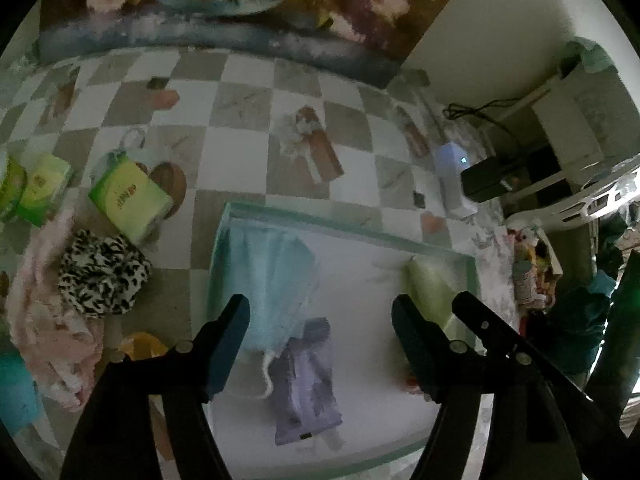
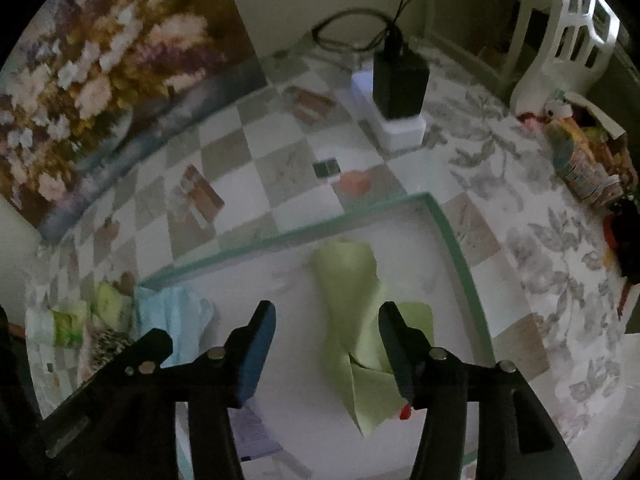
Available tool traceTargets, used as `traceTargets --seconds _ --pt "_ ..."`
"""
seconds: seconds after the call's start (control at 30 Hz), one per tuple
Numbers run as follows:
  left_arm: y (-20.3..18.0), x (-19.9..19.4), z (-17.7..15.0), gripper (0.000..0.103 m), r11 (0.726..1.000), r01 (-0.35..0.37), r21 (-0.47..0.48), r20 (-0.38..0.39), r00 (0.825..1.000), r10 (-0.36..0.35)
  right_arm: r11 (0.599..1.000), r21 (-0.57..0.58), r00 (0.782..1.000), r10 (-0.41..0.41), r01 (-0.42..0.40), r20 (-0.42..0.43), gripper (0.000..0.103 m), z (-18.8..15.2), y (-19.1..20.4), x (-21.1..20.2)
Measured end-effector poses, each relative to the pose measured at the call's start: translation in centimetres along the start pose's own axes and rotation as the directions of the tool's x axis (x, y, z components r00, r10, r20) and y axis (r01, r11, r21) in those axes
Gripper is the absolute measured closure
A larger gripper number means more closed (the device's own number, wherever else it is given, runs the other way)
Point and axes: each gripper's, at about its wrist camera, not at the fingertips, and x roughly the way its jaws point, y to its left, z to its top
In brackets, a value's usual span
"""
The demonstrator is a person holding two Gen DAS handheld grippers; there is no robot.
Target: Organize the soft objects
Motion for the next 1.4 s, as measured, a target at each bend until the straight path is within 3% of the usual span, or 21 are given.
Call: traceTargets --seconds 0.13,0.3,0.67,0.9,1.0,1.13,1.2,1.23,1.4 --pt "-0.4 -1.6 0.0 0.021 1.0 0.004 0.004 0.033 0.999 -0.005 1.0 0.019 0.999 0.009 -0.009 0.039 0.044 0.1 -0.3 -1.6" --pt "0.6 -3.0 0.0 0.021 1.0 -0.001 -0.027 0.068 0.998 0.003 1.0 0.023 0.998 0.007 -0.009 0.069 0.043 0.1 -0.3 -2.9" --pt "6.9 -4.4 0.3 0.021 0.974 -0.175 -0.142 0.105 0.976 0.191 0.998 -0.05 0.999 0.038 -0.036 0.03 0.038 -0.9 2.7 -1.6" --pt "11.1 -5.4 0.8 0.021 0.946 -0.201 -0.256 0.12 0.964 0.237 0.998 -0.065 0.999 0.022 -0.02 0.037 0.031 -1.2 3.7 -1.5" --pt "12.3 -6.1 0.8 0.019 0.93 -0.229 -0.287 0.139 0.951 0.277 0.996 -0.082 0.999 0.019 -0.016 0.042 0.029 -1.2 4.1 -1.5" --pt "13.8 -6.6 0.8 0.005 0.907 -0.267 -0.327 0.15 0.933 0.328 0.993 -0.118 0.998 0.017 -0.01 0.062 0.021 -1.5 5.2 -1.7" --pt "14.4 -6.9 0.7 0.004 0.898 -0.284 -0.337 0.153 0.924 0.35 0.99 -0.14 0.996 0.03 -0.018 0.086 0.01 -1.6 5.9 -1.9" --pt "14.8 -7.1 0.7 0.003 0.893 -0.289 -0.344 0.155 0.921 0.358 0.989 -0.147 0.994 0.039 -0.024 0.099 0.0 -1.7 6.2 -2.0" --pt "16.3 -8.3 0.4 0.0 0.886 -0.266 -0.379 0.185 0.917 0.354 0.98 -0.189 0.989 0.089 -0.065 0.117 0.0 -2.2 8.0 -2.4"
